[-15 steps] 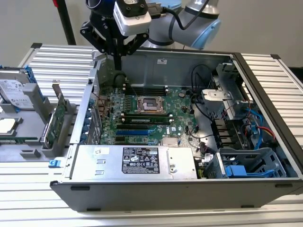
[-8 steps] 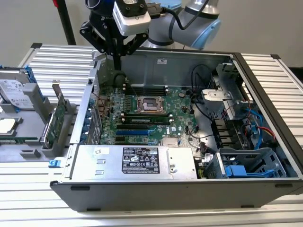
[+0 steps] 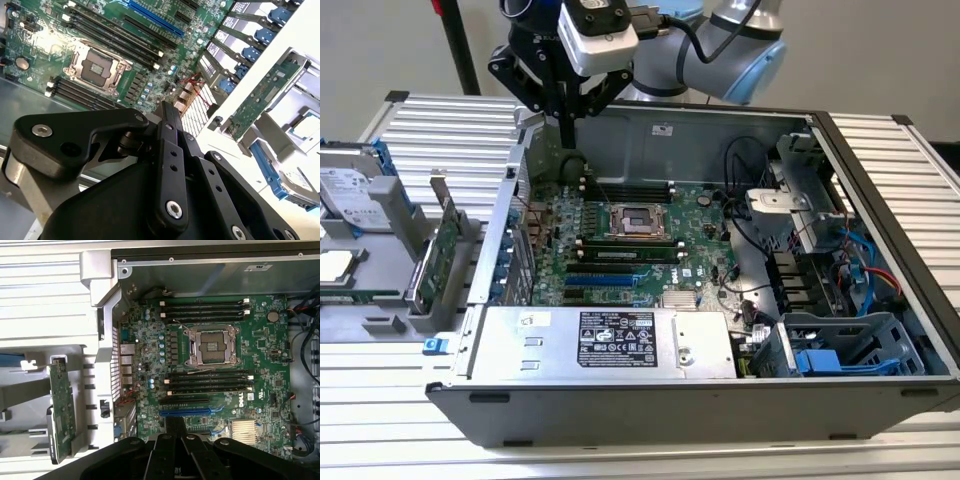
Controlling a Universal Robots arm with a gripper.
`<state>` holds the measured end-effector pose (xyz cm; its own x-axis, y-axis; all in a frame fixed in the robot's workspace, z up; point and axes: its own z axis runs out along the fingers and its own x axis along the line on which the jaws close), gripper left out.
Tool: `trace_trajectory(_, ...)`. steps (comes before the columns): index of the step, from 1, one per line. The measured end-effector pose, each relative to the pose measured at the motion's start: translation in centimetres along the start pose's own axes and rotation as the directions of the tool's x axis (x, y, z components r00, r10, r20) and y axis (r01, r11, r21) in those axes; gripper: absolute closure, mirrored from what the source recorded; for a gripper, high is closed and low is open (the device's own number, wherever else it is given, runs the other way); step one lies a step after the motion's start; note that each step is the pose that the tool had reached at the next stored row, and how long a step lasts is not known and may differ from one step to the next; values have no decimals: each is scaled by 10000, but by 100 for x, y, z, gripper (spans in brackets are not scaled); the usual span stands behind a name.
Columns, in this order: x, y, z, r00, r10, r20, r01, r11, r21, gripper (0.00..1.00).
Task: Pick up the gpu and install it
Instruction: 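Reach for the gpu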
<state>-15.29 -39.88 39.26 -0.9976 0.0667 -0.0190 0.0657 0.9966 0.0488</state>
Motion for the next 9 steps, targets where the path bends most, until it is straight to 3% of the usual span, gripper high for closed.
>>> trace_trajectory(9,14,-1,0,10000,1,0,-1,10000,0,100)
